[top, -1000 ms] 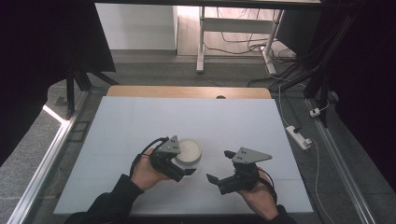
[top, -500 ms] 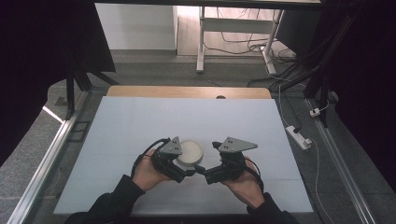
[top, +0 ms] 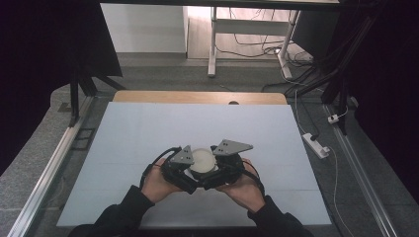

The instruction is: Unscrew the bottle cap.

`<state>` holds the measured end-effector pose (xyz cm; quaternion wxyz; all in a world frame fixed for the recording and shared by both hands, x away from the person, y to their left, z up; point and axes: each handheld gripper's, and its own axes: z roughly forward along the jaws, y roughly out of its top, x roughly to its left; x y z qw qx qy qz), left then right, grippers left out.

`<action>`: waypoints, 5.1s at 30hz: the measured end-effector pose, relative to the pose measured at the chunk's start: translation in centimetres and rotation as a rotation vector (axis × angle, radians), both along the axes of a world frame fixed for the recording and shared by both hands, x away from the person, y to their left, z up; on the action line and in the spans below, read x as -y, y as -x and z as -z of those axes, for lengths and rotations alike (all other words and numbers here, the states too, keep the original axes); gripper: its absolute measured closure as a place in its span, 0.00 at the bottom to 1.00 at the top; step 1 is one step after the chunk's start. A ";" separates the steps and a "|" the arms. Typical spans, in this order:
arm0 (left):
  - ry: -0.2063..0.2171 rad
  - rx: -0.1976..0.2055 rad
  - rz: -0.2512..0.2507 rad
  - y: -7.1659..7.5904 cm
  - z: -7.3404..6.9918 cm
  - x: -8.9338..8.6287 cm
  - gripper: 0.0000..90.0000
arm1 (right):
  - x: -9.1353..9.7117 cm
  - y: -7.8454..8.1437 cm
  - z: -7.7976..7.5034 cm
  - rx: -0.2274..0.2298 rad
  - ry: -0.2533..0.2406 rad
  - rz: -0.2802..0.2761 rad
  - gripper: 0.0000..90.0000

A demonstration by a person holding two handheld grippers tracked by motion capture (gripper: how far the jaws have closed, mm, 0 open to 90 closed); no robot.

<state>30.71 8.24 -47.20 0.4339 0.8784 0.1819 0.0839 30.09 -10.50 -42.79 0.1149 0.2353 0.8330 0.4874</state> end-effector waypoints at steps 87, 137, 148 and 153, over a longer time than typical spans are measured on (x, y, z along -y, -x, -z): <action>0.045 -0.037 0.213 -0.1 -0.1 -0.6 0.08 | 1.5 -1.9 0.6 -0.022 -0.072 -0.407 0.08; 0.027 -0.020 0.229 -0.1 -0.2 -1.0 0.08 | 0.6 -1.0 0.2 -0.004 -0.044 -0.317 0.08; 0.035 -0.020 0.299 -0.1 -0.4 -1.2 0.08 | 0.6 -0.8 0.0 0.004 -0.047 -0.367 0.08; 0.041 -0.030 0.357 0.0 -0.4 -1.3 0.08 | 0.6 -0.7 -0.1 0.006 -0.057 -0.418 0.08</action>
